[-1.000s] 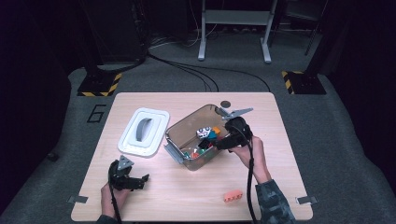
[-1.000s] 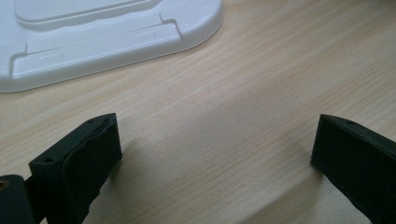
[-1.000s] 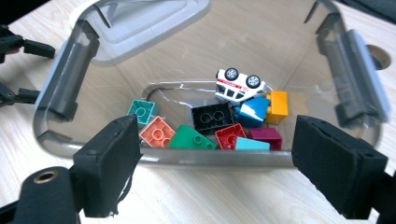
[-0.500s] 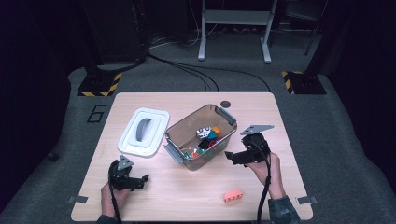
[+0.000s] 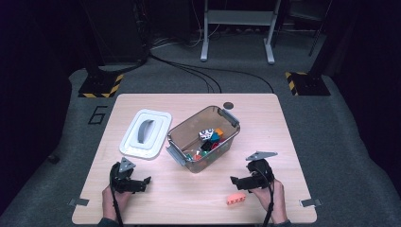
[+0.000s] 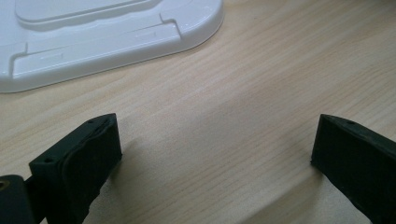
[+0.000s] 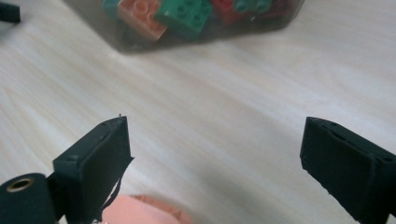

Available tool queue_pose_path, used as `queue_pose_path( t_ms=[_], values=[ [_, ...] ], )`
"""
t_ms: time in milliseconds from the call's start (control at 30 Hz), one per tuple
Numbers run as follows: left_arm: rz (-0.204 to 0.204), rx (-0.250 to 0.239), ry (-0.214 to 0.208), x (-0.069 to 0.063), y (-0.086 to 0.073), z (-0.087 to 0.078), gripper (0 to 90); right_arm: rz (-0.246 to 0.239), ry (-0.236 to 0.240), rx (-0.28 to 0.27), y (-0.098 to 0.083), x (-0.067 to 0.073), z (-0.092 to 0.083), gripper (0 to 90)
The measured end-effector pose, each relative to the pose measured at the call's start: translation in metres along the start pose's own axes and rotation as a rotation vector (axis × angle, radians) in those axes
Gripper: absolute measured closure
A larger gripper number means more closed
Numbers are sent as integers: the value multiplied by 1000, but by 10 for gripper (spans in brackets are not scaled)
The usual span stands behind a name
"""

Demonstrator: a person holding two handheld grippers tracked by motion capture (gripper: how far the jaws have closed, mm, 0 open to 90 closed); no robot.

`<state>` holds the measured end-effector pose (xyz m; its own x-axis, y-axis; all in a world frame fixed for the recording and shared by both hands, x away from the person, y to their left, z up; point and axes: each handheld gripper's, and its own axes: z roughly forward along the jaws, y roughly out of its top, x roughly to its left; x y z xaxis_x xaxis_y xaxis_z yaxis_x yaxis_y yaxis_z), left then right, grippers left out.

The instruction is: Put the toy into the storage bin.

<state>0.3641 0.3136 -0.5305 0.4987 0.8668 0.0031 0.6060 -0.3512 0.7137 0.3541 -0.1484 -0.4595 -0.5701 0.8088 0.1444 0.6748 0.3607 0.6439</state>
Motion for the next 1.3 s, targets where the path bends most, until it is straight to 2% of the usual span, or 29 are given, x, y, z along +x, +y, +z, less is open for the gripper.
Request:
queue_pose_path(
  t_ms=[133,267,300,400,433,467,533,567,633,667,700,733,767,800,833,900,1000,1033,1067,1133,1233,1300],
  values=[
    [0,0,0,0,0,0,14,-13,29,-1,-14,1,1,116],
    [1,1,0,0,0,0,14,-11,47,16,-19,3,0,116],
    [0,1,0,0,0,0,14,-28,74,27,-23,6,1,116],
    [0,0,0,0,0,0,14,-56,91,45,-25,9,3,117],
    [0,0,0,0,0,0,14,-97,124,65,-27,12,5,130],
    [0,0,0,0,0,0,14,-109,136,89,-27,14,7,129],
    [0,0,0,0,0,0,14,-128,139,104,-28,15,9,137],
    [0,0,0,0,0,0,14,-155,155,121,-29,16,11,142],
    [-1,-5,4,0,0,0,14,-181,156,146,-29,19,16,161],
    [0,1,0,0,0,0,14,-192,160,157,-30,20,17,185],
    [0,0,0,0,0,0,14,-198,162,171,-29,21,20,247],
    [0,0,0,0,0,0,14,-198,162,171,-29,21,20,247],
    [1,3,-1,0,0,0,14,-204,165,179,-28,21,22,312],
    [2,4,-2,0,0,0,14,-204,165,179,-28,21,22,312],
    [-1,-5,3,0,0,0,14,-206,165,190,-28,21,23,380],
    [1,2,0,0,0,0,14,-208,158,199,-27,22,23,453],
    [0,0,1,0,0,0,14,-209,154,200,-27,22,24,484],
    [1,5,-2,0,0,0,14,-216,157,205,-26,22,24,573],
    [1,5,-2,0,0,0,14,-216,157,205,-26,22,24,573],
    [2,6,-2,0,0,0,14,-216,145,213,-24,23,24,644],
    [1,5,-2,0,0,0,14,-230,134,207,-22,23,24,656],
    [4,6,-2,0,0,0,14,-222,130,211,-20,23,25,660]
  ],
)
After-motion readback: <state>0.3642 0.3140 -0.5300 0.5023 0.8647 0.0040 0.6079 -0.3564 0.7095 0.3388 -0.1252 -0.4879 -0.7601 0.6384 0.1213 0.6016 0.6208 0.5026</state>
